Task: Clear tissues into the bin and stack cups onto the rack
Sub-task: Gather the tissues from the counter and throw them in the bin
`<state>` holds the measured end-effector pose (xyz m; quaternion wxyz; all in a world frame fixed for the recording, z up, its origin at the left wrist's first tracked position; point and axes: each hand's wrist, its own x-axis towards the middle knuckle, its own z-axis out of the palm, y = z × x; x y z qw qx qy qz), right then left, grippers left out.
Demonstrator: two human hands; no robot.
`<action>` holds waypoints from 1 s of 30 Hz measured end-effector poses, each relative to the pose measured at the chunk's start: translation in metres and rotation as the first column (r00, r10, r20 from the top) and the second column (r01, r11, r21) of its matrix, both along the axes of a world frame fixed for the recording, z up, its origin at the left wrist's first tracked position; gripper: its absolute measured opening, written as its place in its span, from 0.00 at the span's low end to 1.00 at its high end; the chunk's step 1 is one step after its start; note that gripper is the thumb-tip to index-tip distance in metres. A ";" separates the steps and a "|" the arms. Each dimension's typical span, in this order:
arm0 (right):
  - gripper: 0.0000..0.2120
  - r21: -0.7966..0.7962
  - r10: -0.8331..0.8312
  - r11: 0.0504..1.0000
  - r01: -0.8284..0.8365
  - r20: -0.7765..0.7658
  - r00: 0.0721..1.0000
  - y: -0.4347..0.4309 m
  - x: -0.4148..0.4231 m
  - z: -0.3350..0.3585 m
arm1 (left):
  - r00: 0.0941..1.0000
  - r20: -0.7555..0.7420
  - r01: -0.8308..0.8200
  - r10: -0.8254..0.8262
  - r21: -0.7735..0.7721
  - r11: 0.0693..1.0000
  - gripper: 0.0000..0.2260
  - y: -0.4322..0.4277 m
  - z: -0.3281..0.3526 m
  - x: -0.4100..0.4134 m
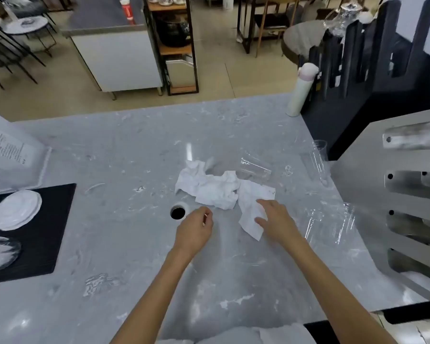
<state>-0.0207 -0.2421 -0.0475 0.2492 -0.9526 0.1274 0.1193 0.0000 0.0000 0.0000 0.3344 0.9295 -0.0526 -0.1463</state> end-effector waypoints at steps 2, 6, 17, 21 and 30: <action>0.41 -0.080 0.104 0.990 -0.114 -0.124 0.987 -0.004 0.023 -0.003 | 0.998 0.044 -0.035 0.034 0.008 0.999 0.09 -0.014 -0.005 0.015; 0.42 -0.179 0.192 0.951 -0.251 -0.295 0.936 -0.003 0.052 -0.033 | 0.992 0.127 0.001 -0.015 0.112 0.994 0.16 -0.042 -0.034 0.046; 0.06 0.120 -0.107 0.988 0.098 0.067 0.992 -0.025 0.059 -0.045 | 0.980 0.133 0.075 -0.150 0.453 0.889 0.15 -0.084 -0.095 0.078; 0.05 0.120 0.096 0.985 -0.125 0.223 0.970 -0.011 0.095 0.009 | 0.960 0.220 0.084 -0.174 0.364 0.928 0.13 -0.076 -0.099 0.064; 0.46 -0.486 0.813 0.283 -0.827 -0.336 0.476 0.103 0.206 0.017 | 0.939 0.280 0.140 -0.198 0.215 0.967 0.14 -0.051 -0.110 0.054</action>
